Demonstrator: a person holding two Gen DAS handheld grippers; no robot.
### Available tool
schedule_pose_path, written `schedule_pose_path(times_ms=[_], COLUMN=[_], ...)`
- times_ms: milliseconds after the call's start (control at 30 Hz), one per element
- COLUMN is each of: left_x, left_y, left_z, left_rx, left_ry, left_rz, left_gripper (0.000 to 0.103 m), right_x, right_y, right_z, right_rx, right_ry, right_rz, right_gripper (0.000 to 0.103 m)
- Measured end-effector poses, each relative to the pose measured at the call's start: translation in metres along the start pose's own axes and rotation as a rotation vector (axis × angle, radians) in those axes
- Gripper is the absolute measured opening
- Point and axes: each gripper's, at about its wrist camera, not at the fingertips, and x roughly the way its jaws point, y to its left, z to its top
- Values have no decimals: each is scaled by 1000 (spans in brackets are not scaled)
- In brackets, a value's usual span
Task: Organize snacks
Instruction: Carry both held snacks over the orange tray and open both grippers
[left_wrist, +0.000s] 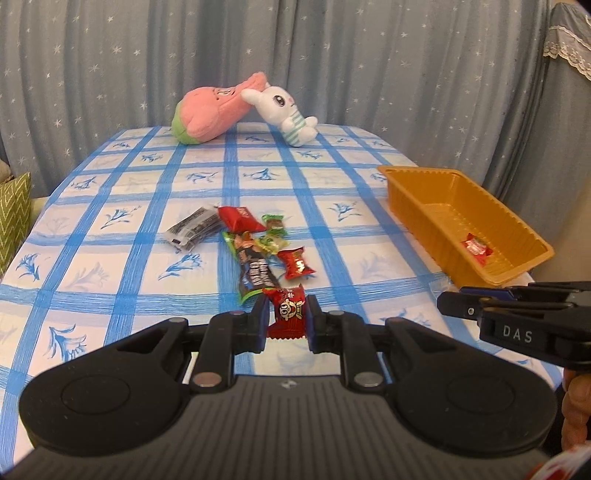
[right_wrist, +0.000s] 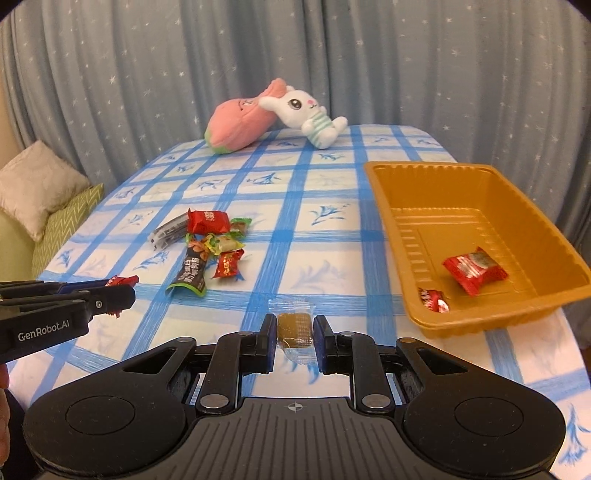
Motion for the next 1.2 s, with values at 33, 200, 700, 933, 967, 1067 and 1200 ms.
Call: schedule_pose_path(times_ms=[33, 200, 700, 933, 967, 1067, 1200], left_x=[-2, -7, 12, 36, 40, 52, 67], left_y=[-2, -16, -88, -125, -130, -146, -165], left_z=[0, 5, 44, 70, 72, 77, 81], left_rx=[2, 18, 70, 87, 91, 104, 130], left_ry=[-2, -7, -40, -39, -38, -29, -14], left_rz=[-4, -23, -172, -249, -257, -279, -298], left_gripper=[18, 18, 18, 18, 18, 18, 18], right_x=[-3, -18, -54, -58, -58, -53, -47], right_y=[-2, -11, -78, -114, -119, -134, -151], right_z=[-1, 1, 29, 48, 51, 54, 55], right_rx=[3, 21, 136, 118, 113, 106, 100], right_ry=[-4, -28, -101, -109, -107, -98, -83], right_rz=[-3, -29, -130, -193, -201, -217, -224], right_gripper=[21, 21, 21, 21, 21, 21, 21])
